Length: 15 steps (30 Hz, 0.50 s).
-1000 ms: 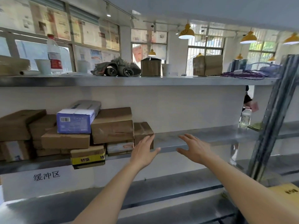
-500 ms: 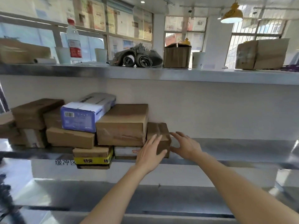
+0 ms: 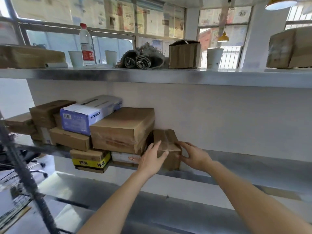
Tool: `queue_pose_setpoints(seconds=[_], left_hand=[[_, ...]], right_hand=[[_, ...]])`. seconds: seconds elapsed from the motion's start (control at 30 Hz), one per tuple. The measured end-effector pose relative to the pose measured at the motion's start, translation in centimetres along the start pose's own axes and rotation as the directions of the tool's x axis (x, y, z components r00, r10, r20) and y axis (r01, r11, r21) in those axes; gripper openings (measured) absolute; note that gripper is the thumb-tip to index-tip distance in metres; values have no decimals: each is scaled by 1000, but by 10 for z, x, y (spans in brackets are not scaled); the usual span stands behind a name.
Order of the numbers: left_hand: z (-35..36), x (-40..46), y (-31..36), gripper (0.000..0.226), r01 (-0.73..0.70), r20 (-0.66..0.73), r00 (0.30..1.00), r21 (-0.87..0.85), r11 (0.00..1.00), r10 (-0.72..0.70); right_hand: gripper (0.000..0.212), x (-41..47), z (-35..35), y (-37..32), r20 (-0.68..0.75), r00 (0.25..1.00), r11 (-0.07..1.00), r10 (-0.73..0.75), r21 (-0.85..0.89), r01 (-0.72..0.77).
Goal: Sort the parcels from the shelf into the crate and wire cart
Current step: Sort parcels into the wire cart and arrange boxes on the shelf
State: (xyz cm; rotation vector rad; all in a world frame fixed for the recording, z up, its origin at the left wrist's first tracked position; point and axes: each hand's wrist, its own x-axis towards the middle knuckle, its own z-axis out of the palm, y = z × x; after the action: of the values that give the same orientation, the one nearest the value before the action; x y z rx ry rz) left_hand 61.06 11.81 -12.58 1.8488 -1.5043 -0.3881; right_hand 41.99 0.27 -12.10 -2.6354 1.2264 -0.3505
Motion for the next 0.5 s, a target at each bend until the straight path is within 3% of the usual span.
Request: queue_pose_setpoints(seconds=[0.13, 0.23, 0.37, 0.5], left_hand=[[11, 16, 15, 67, 149, -41, 987, -113, 982, -155], [19, 21, 23, 65, 208, -88, 969, -202, 957, -229], [24, 18, 32, 64, 237, -145, 950, -239, 941, -277], [29, 7, 47, 63, 205, -201, 944, -266, 942, -262]], right_hand=[[84, 0, 4, 13, 70, 997, 911, -26, 413, -6], [73, 9, 12, 10, 4, 1000, 774, 10, 633, -11], [43, 14, 17, 7, -37, 999, 662, 34, 750, 5], [45, 3, 9, 10, -95, 995, 642, 18, 764, 61]])
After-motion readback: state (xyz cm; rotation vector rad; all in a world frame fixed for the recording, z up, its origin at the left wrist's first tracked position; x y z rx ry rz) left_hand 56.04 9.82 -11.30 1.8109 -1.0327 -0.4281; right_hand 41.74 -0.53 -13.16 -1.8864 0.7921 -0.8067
